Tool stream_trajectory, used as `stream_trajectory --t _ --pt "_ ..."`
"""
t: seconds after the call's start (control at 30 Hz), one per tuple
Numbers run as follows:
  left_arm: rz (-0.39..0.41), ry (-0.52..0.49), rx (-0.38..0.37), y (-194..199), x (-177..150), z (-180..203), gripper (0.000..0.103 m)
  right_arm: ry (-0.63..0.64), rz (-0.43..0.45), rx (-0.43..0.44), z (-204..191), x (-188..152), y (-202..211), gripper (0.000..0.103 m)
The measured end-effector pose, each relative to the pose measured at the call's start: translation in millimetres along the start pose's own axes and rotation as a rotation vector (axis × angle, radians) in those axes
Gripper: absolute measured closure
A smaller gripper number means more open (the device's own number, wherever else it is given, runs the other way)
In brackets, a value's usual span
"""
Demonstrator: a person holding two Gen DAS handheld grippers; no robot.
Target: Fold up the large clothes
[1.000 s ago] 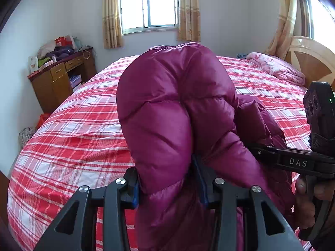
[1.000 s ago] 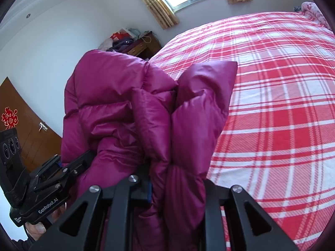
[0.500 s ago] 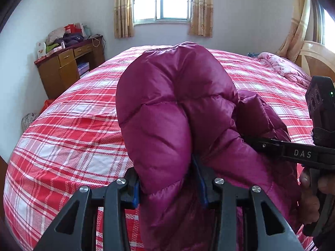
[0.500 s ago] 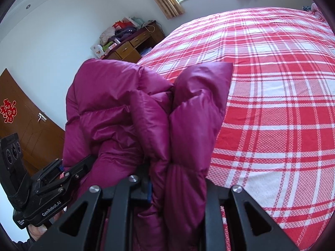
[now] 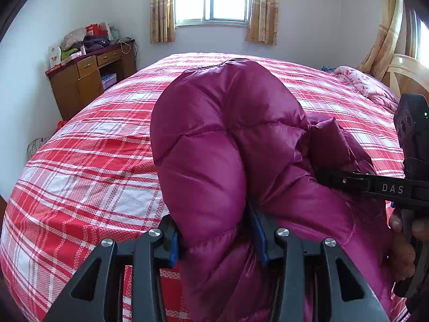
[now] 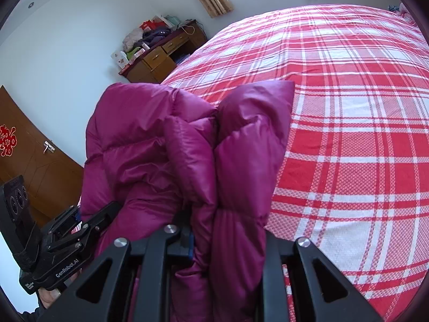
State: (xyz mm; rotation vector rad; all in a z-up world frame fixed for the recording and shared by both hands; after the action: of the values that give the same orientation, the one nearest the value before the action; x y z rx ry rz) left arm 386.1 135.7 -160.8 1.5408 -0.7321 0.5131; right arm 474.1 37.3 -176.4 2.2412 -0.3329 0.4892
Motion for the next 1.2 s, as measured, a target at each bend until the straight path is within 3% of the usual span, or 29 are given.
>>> stream_trajectory --t 0.23,0.53,0.7,0.77,0.87,1.03,1.2 --pt "-0.005 -0.01 0.043 -7 -6 -6 0.037 -0.016 -0.003 -0.006 5 1 -7 0.077" --pt "0.005 0.031 0.053 -14 -14 -16 0.02 -0.022 -0.004 -0.02 11 -3 -10 0.071" --pt "0.005 0.038 0.059 -15 -16 -18 0.019 -0.023 -0.003 -0.057 14 -4 -10 0.063" --pt "0.002 0.039 0.062 -13 -16 -18 0.018 -0.032 0.001 -0.08 15 -3 -10 0.053" --pt "-0.007 0.036 0.067 -8 -16 -20 0.018 -0.041 0.005 -0.077 16 -2 -6 0.051" --pt "-0.005 0.017 0.105 11 -14 -25 0.018 -0.012 0.072 -0.113 8 -2 12 0.049" --pt "0.051 0.015 0.132 43 -7 -33 0.018 0.018 0.16 -0.164 -4 -5 44 0.034"
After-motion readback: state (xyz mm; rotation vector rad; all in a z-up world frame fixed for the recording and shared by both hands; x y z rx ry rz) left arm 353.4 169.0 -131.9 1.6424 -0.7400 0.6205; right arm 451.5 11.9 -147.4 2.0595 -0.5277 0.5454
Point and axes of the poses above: each gripper's, at about its wrist camera, not at the fingertips, and y roughly against the way its jaws point, z to its right, x to its top, the point moved 7 cm from there along -y, roughly the way its jaws point, and after that the axes turned 10 degrees about -y, right-handed, at the moved point
